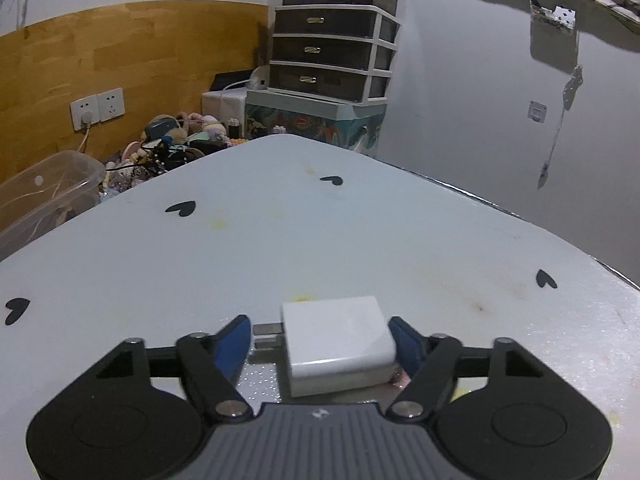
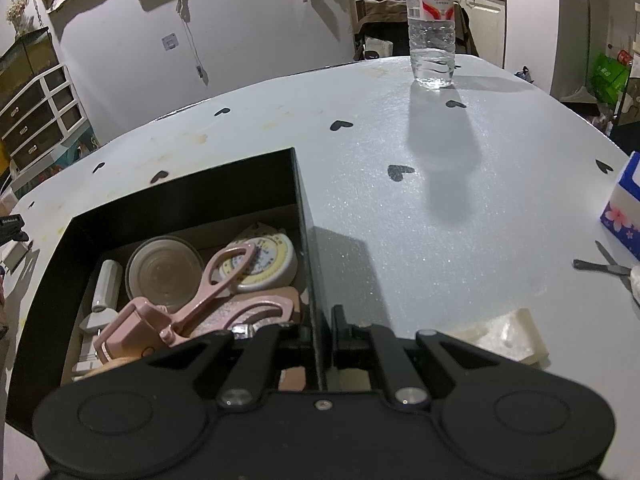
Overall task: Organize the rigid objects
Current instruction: 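Grasp the white charger plug with the left tool, then carry the white charger into the box and open the left tool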
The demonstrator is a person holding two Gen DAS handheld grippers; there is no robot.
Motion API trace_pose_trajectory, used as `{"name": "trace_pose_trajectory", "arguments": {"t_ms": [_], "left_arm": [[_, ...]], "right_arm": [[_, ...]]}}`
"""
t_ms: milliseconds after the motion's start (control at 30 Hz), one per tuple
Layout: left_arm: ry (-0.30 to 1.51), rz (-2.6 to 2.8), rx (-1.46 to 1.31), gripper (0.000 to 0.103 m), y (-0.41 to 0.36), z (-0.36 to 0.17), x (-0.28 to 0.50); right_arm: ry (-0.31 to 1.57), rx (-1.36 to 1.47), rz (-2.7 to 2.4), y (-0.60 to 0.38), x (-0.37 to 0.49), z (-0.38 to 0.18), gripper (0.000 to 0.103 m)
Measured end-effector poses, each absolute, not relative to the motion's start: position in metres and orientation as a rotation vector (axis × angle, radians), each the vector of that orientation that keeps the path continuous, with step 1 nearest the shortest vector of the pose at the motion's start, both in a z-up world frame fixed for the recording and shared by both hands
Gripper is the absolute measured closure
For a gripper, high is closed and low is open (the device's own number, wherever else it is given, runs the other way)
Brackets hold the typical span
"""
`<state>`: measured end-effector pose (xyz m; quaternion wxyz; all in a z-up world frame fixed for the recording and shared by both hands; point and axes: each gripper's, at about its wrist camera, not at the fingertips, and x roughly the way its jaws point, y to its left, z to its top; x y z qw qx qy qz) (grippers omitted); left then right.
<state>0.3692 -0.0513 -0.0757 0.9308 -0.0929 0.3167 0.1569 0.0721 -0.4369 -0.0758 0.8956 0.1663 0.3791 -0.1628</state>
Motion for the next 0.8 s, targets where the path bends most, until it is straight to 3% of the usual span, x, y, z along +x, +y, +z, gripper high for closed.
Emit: {"name": "trace_pose_trajectory", "arguments": {"t_ms": [367,800], "left_arm": [[0.650,0.214,-0.241,0.032,-0.043,-0.072,0.358],[0.658,-0.178,-0.212,0.032,-0.069,-0.042,0.270]], "right_arm": [[0.791,0.328,-0.342,-0.436,0.073,-0.075,0.097],[0.786,0.325,-0.346,-0.435,0.072,-0.075,0.097]]}}
